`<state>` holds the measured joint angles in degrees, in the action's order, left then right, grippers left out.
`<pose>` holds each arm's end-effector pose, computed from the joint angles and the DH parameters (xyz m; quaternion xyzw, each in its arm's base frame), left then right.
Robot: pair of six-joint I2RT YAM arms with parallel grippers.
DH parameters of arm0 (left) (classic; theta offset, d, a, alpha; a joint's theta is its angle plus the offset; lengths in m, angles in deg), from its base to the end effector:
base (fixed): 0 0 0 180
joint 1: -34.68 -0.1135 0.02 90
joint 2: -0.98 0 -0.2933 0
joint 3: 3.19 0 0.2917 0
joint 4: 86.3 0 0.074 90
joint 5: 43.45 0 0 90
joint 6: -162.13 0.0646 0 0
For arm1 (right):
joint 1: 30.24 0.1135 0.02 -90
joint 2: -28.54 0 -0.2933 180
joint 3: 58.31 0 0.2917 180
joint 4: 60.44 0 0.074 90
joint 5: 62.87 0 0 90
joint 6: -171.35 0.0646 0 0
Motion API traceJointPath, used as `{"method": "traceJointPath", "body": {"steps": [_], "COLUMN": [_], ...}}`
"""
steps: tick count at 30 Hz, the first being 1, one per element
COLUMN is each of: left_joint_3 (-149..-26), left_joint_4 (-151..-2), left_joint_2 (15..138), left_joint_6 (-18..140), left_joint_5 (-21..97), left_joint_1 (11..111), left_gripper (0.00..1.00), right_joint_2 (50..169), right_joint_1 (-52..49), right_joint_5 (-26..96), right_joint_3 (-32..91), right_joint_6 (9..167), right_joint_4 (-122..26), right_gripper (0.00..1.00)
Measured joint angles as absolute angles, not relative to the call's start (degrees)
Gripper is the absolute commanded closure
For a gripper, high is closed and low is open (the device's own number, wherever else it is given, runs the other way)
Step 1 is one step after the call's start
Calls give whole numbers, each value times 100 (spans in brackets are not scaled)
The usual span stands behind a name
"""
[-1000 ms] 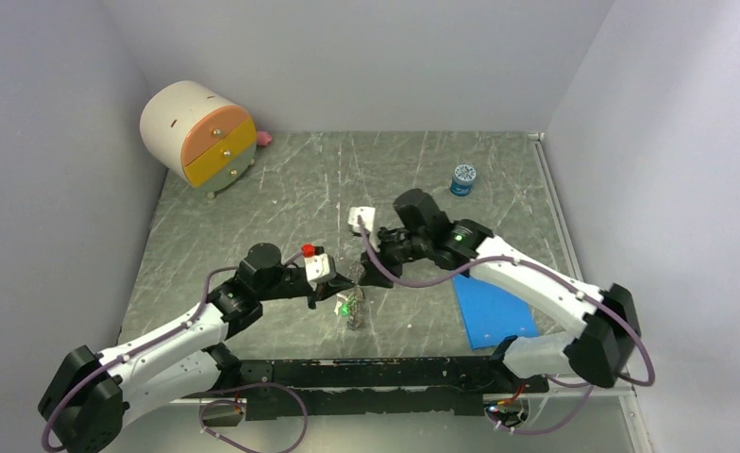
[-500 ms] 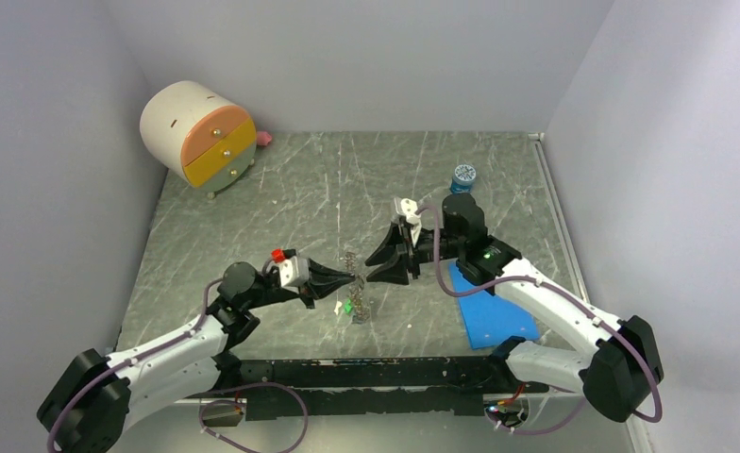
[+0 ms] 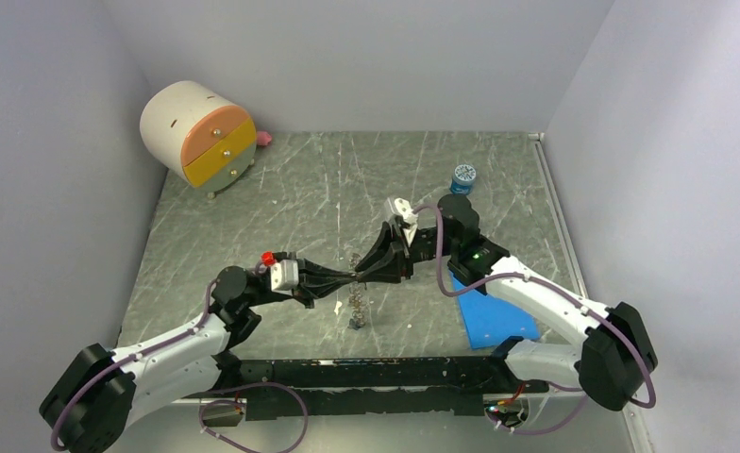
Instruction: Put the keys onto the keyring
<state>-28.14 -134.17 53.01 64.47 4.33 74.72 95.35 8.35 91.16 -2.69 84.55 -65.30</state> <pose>0.1353 -0.1704 0.2552 0.4324 0.4261 -0.4975 0.6196 0.1923 0.2277 0.3152 -0.5289 0.4944 0.5707 0.3875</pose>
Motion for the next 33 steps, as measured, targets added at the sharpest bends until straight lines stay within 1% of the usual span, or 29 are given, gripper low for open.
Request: {"method": "traceJointPath", "body": {"steps": [2, 4, 5, 6, 11, 15, 16, 17, 20, 22, 27, 33], "left_joint_3": [-2814, -2814, -2814, -2814, -2810, -2810, -2810, -2810, -2930, -3158, -3774, -4169], "left_joint_4": [-13422, -13391, -13369, -13356, -13304, -13057, -12947, -12744, -11981, -11343, -9955, -8969], "left_joint_2": [5299, 5299, 5299, 5299, 5299, 5166, 5094, 4967, 4560, 4416, 4519, 4963], "left_joint_6": [6431, 6431, 6431, 6429, 6383, 6421, 6484, 6556, 6864, 7135, 7756, 8206], "left_joint_5": [429, 418, 422, 411, 418, 521, 553, 604, 726, 783, 892, 892], "left_joint_1": [7472, 7465, 7458, 7448, 7439, 7441, 7441, 7441, 7439, 7439, 7439, 7439], "left_gripper": [97, 97, 97, 98, 97, 77, 69, 64, 59, 58, 61, 63], "right_joint_2": [9615, 9670, 9685, 9703, 9738, 9738, 9738, 9738, 9747, 9786, 10033, 10455], "right_joint_1": [850, 850, 850, 850, 848, 864, 881, 888, 881, 879, 899, 1176], "right_joint_5": [9090, 9063, 9065, 9059, 9059, 8954, 8899, 8869, 8655, 8515, 8115, 7367], "right_joint_3": [-267, -267, -267, -267, -232, -79, -25, 19, 152, 270, 734, 1403], "right_joint_6": [8449, 8436, 8429, 8418, 8239, 7887, 7797, 7723, 7428, 7247, 6814, 6375], "right_joint_4": [-6530, -6539, -6541, -6541, -6447, -6014, -5859, -5701, -5063, -4628, -3638, -2534], "right_gripper": [78, 89, 96, 100, 100, 100, 100, 100, 100, 100, 100, 100]}}
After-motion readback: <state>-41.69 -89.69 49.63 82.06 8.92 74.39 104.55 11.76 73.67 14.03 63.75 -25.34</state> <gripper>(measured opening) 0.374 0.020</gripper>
